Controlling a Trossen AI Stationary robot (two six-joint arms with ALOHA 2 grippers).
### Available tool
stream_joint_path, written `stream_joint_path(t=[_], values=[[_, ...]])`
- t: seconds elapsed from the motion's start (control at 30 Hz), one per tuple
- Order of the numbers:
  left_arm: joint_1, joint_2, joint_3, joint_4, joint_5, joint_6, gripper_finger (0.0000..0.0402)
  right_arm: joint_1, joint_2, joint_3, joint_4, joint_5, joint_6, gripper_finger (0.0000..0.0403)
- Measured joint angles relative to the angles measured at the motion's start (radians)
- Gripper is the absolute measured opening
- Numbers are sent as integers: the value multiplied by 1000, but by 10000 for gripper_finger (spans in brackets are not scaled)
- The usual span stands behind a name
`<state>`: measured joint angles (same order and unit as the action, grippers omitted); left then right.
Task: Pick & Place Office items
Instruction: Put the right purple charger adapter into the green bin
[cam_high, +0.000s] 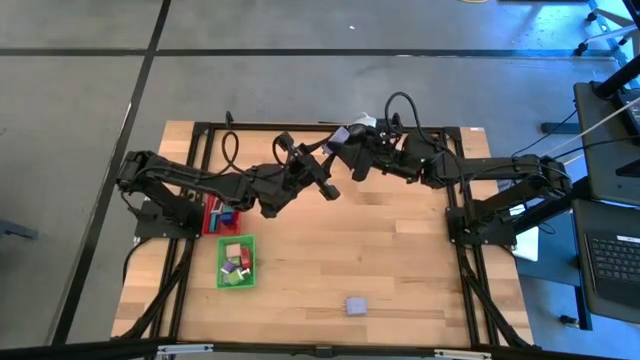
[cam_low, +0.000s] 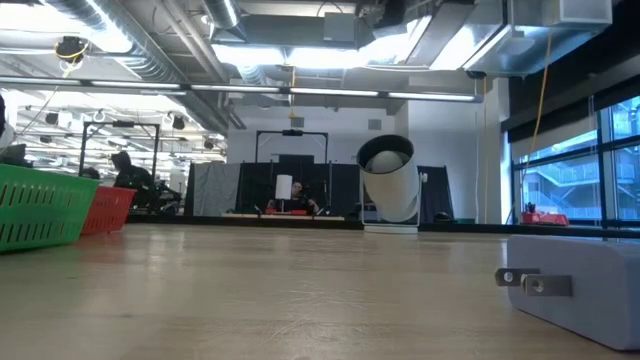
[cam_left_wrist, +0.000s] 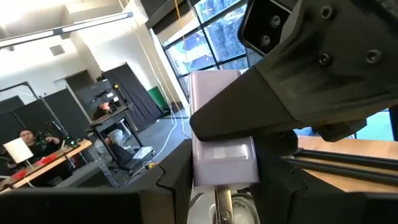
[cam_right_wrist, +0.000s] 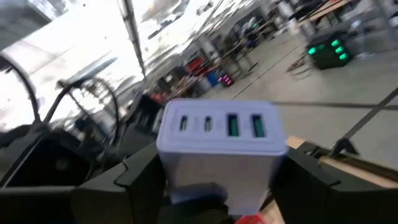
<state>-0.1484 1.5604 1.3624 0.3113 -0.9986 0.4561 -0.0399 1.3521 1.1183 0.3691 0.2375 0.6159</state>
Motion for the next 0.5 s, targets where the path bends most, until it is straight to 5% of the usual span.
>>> stream_joint_path(t=[0.2, 0.5], values=[[-17, 0, 0, 0, -48, 0, 123, -37, -8, 0, -57, -112, 0, 298], [-72, -2, 0, -96, -307, -122, 123, -113, -85, 0, -287, -308, -60, 337]])
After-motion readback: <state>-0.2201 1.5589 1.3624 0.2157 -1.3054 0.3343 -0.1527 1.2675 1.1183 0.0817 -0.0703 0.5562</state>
